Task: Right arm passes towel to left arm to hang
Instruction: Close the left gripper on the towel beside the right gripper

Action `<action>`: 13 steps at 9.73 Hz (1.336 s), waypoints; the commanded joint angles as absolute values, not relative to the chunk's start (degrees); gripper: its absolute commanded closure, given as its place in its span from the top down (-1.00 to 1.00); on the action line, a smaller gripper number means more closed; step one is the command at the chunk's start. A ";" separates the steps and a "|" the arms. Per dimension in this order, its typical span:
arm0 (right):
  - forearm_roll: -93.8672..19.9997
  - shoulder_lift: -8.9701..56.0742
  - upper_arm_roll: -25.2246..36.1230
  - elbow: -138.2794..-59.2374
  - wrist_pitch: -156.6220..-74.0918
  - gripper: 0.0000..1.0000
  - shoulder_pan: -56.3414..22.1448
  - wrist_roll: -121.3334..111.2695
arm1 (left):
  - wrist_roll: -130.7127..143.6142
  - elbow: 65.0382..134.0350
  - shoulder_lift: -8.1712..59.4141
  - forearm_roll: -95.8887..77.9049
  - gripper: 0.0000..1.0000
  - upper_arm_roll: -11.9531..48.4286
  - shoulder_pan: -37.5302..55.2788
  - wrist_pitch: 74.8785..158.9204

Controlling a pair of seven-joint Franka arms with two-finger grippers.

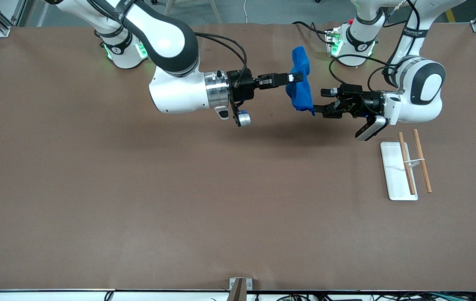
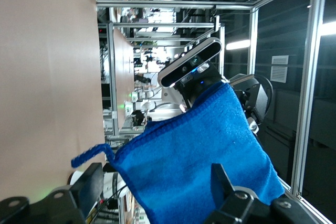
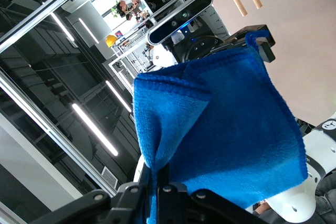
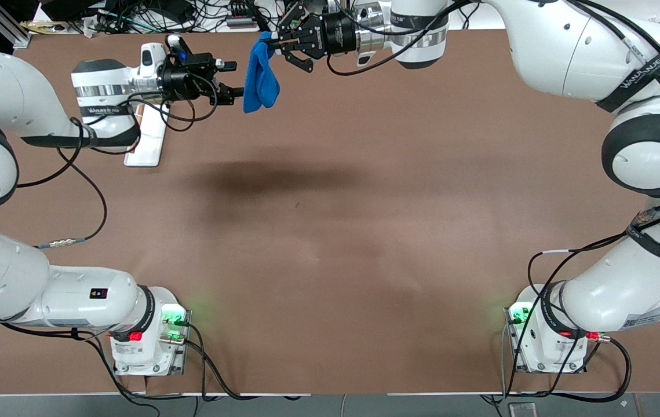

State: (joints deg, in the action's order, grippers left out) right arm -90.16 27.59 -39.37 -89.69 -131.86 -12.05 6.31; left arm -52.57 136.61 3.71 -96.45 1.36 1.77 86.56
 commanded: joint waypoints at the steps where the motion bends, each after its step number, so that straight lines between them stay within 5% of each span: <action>1: -92.28 28.30 -39.81 -88.68 -133.23 -0.96 -13.09 5.19 | -58.61 141.23 2.99 -100.01 0.76 1.23 2.63 87.19; 8: -93.96 28.83 -39.81 -87.19 -133.86 -0.96 -14.06 5.45 | -61.35 142.03 3.08 -106.79 0.44 3.43 2.72 87.80; 11: -93.87 28.83 -39.81 -86.84 -133.86 -0.95 -14.15 5.36 | -61.35 141.94 2.99 -107.83 -0.18 3.34 2.64 88.06; 13: -93.87 28.83 -39.81 -86.84 -133.86 -0.93 -14.15 5.27 | -61.35 141.94 2.99 -108.19 -0.77 3.34 2.55 88.15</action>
